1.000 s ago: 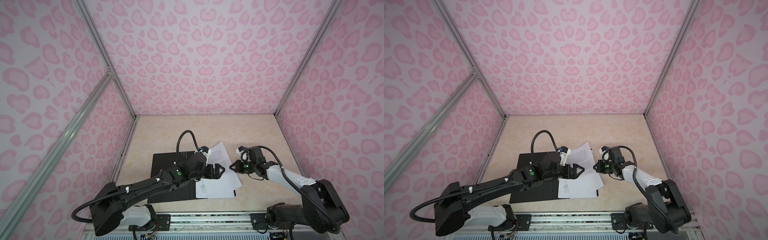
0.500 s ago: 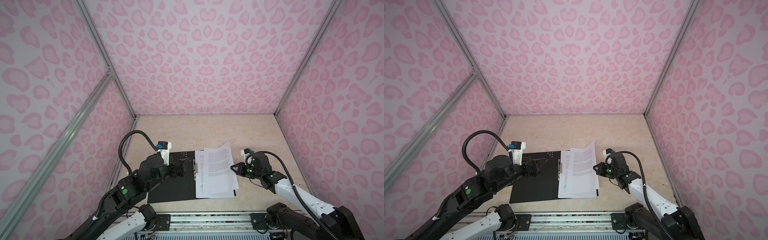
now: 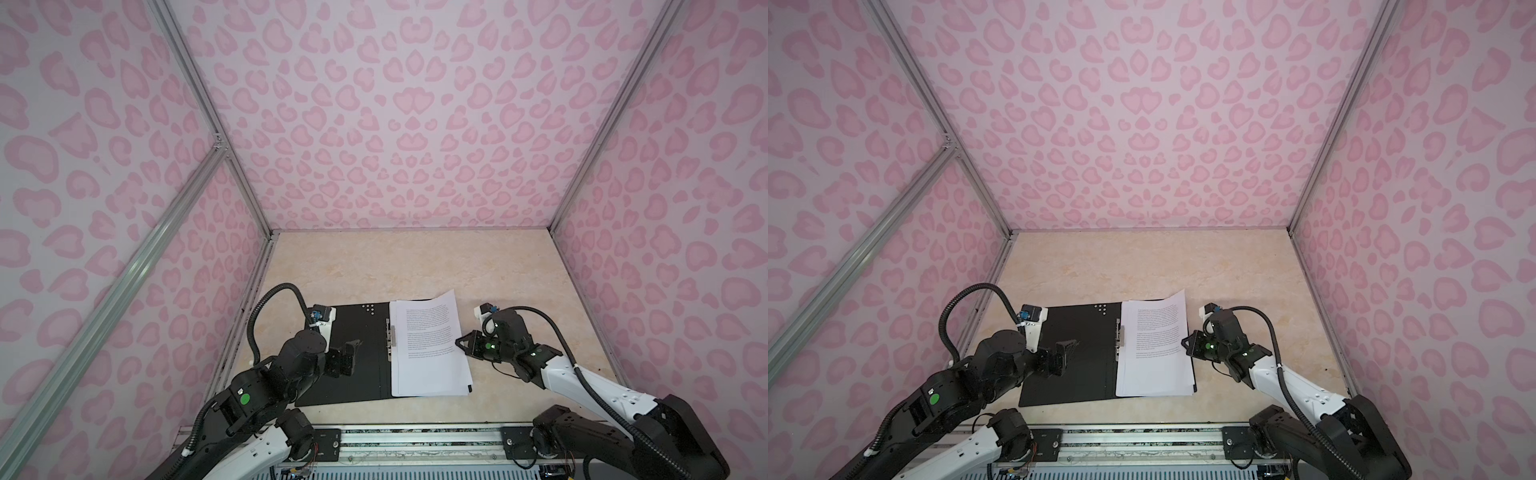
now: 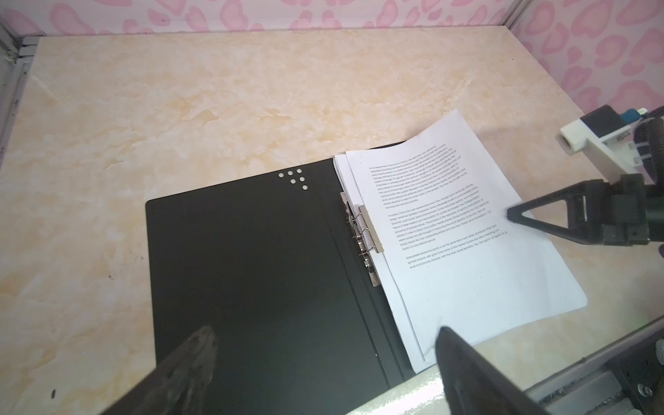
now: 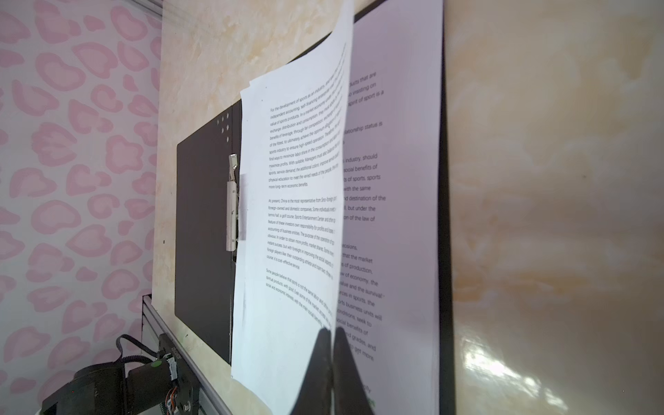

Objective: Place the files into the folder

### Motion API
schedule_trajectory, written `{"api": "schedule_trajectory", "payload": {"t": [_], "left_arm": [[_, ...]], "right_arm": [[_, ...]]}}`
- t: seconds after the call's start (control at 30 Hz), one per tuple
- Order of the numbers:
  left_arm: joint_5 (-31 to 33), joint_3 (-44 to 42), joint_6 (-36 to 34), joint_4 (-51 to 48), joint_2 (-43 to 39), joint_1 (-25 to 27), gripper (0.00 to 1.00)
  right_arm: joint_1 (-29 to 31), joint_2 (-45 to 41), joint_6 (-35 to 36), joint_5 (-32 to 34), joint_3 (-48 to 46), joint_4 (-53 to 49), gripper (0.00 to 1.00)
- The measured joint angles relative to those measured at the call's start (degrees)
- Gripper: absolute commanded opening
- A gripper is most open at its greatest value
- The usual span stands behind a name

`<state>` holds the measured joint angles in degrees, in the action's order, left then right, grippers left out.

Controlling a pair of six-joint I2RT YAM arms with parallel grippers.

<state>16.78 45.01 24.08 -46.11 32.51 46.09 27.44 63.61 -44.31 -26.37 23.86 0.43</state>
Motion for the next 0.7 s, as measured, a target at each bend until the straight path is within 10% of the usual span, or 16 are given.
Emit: {"api": "schedule_trajectory", "payload": {"t": [0.7], "left_arm": [[-7.6, -1.1, -2.0, 2.8, 2.6, -0.2, 0.97]], "right_arm": [[2.2, 6.6, 1.4, -0.7, 1.5, 3.1, 0.0]]}}
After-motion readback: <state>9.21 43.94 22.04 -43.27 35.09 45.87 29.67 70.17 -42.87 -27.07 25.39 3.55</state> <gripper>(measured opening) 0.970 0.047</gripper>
